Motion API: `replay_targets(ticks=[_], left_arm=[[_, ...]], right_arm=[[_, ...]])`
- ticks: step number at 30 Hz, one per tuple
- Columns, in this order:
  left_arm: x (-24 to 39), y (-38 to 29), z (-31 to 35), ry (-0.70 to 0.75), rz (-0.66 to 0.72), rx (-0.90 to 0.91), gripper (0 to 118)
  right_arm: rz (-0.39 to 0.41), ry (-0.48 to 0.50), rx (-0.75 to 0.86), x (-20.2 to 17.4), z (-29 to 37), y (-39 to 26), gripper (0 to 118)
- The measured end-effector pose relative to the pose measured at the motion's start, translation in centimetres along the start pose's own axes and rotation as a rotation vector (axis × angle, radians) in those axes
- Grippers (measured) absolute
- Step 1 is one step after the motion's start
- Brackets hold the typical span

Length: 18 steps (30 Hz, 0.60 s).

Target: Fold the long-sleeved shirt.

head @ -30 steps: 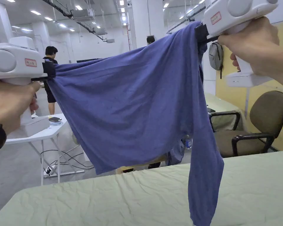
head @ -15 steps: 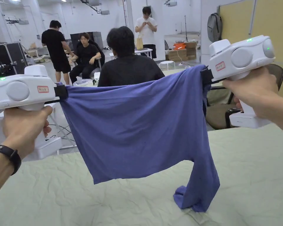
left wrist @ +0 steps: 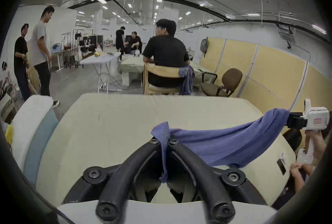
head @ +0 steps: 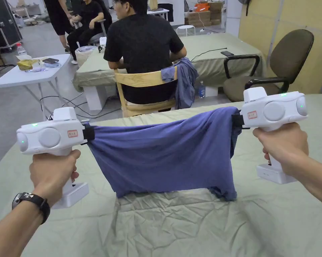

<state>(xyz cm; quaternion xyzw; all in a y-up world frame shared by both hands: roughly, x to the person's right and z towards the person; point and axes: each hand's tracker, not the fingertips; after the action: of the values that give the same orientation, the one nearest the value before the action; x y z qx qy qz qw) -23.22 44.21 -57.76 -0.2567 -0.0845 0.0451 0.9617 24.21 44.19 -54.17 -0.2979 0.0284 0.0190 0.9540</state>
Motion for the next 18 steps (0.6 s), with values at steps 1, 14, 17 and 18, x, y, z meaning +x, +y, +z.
replay_targets(ticks=[1, 14, 17, 18], left_arm=[[-0.1, -1.3, 0.7, -0.007, 0.008, -0.008, 3], [-1.3, -20.0, 10.9, -0.035, 0.045, -0.181, 3], [-1.8, -23.8, 12.9, -0.039, 0.066, -0.210, 3], [-2.5, -24.9, 12.8, -0.046, 0.075, -0.234, 3]], right_arm=[[-0.001, -0.001, -0.005, -0.1, 0.6, -1.4, 13], [0.047, 0.109, -0.212, -1.5, 9.0, -20.6, 13], [0.056, 0.101, -0.246, -1.8, 9.8, -24.4, 13], [0.054, 0.103, -0.262, -1.9, 10.0, -25.5, 13]])
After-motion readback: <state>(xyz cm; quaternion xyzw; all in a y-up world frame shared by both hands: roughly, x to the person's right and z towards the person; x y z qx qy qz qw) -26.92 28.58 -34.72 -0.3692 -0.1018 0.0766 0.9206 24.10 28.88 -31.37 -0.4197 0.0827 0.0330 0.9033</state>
